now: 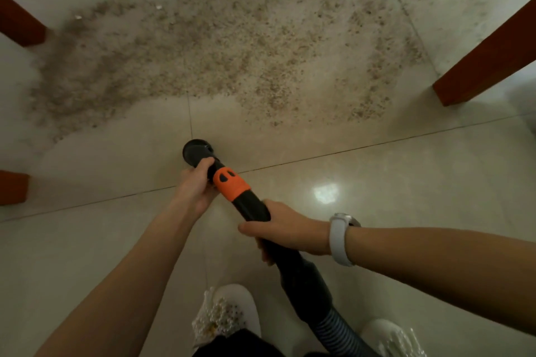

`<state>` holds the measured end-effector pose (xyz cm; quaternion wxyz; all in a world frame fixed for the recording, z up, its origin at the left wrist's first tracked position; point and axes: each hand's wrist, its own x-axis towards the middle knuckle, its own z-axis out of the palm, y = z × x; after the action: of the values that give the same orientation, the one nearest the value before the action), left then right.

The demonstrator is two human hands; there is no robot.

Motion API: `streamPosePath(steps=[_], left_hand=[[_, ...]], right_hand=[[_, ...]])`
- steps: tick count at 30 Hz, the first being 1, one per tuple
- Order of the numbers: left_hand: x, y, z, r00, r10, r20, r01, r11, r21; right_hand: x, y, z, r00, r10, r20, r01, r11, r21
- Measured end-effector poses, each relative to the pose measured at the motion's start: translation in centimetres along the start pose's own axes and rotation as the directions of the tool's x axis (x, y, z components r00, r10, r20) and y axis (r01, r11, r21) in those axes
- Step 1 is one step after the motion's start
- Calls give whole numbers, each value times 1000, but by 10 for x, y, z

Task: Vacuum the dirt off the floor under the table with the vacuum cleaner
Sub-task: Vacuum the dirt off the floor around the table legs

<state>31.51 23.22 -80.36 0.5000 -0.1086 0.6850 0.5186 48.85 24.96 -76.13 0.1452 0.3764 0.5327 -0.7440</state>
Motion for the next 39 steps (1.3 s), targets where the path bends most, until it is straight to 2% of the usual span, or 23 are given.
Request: streamPosePath(steps=[2, 8, 12, 15, 23, 26, 32, 36, 39], left_hand=[[0, 3, -8, 1000, 6, -14, -6, 1000, -20], [-12, -8, -2, 999, -20, -44, 19, 999, -34], [-22, -14, 17, 1000, -4, 21, 5, 1000, -24], [-30, -9, 38, 995, 25, 100, -29, 999, 37], [-15, 19, 72, 982, 85, 169, -81, 996, -32], [-11, 21, 78, 974, 102, 203, -103, 995, -7], [-9, 4, 64, 971, 147, 187, -165, 982, 87], [-19, -5, 55, 977, 159, 143, -164, 986, 23], [-25, -10, 51, 976, 136, 173, -131, 991, -40]], right_hand=[[-5, 6, 9, 1000, -1, -12, 1, 1000, -14], [-6, 5, 24, 983, -53, -178, 13, 975, -220], [-4, 1, 20, 950, -92, -299, 0, 955, -297], [-2, -8, 5, 931, -82, -355, -17, 964, -267], [17, -43, -44, 947, -126, -295, 43, 961, -272], [20, -43, -55, 950, -137, -279, 60, 962, -266], [11, 0, -39, 945, -173, -277, 80, 945, -318], [3, 20, -24, 942, -175, -287, 78, 944, -321], [-3, 17, -17, 941, -167, -294, 65, 942, -329]])
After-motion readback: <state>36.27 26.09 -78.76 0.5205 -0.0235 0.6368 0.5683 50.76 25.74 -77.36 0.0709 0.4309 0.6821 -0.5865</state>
